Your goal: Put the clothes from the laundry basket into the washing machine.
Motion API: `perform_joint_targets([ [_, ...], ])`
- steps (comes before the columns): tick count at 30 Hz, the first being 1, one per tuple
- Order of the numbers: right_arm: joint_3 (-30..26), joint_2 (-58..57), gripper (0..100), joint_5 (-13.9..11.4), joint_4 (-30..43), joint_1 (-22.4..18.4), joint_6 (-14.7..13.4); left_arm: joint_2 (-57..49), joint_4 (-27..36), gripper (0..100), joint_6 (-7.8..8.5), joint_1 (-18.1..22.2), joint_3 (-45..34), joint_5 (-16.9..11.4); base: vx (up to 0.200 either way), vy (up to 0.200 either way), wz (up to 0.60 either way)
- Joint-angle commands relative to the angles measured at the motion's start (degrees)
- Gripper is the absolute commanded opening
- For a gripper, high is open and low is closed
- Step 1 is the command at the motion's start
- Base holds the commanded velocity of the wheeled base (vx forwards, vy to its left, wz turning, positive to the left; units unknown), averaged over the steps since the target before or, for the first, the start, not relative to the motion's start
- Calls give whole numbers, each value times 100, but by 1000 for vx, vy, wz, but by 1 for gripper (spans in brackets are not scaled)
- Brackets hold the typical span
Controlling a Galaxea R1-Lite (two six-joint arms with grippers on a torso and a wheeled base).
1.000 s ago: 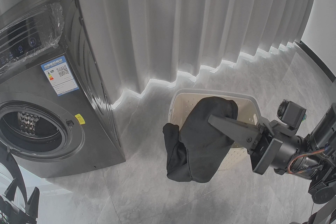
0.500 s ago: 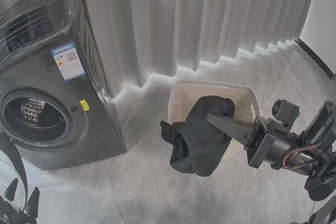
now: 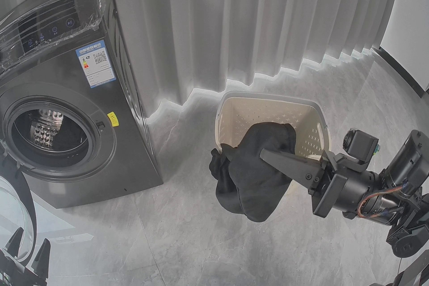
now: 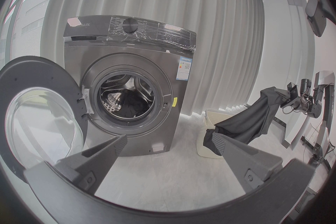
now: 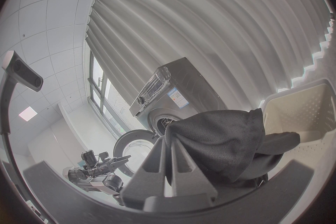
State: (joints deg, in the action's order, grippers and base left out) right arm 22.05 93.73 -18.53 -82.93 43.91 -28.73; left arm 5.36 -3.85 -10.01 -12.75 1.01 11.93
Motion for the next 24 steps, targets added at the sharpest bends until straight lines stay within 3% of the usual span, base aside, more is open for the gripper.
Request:
perform_joint_targets([
  [1,1,13,0,-10,5,12,-1,9,-1,100,-1,1,-101,-7,-200,0,0],
  [4,1,13,0,-10,-4,12,-1,9,-1,100,-1,1,-101,-7,-200,0,0],
  [12,-52,66,0,-28,-30,144,26,9,-1,100,-1,1,-101,-7,0,0,0],
  [20,-52,75,0,-28,-197,504,78,9,-1,100,-1,1,-101,-7,0,0,600],
  [24,-61,84,0,-37,-461,786,158,9,-1,100,-1,1,-101,-7,0,0,0],
])
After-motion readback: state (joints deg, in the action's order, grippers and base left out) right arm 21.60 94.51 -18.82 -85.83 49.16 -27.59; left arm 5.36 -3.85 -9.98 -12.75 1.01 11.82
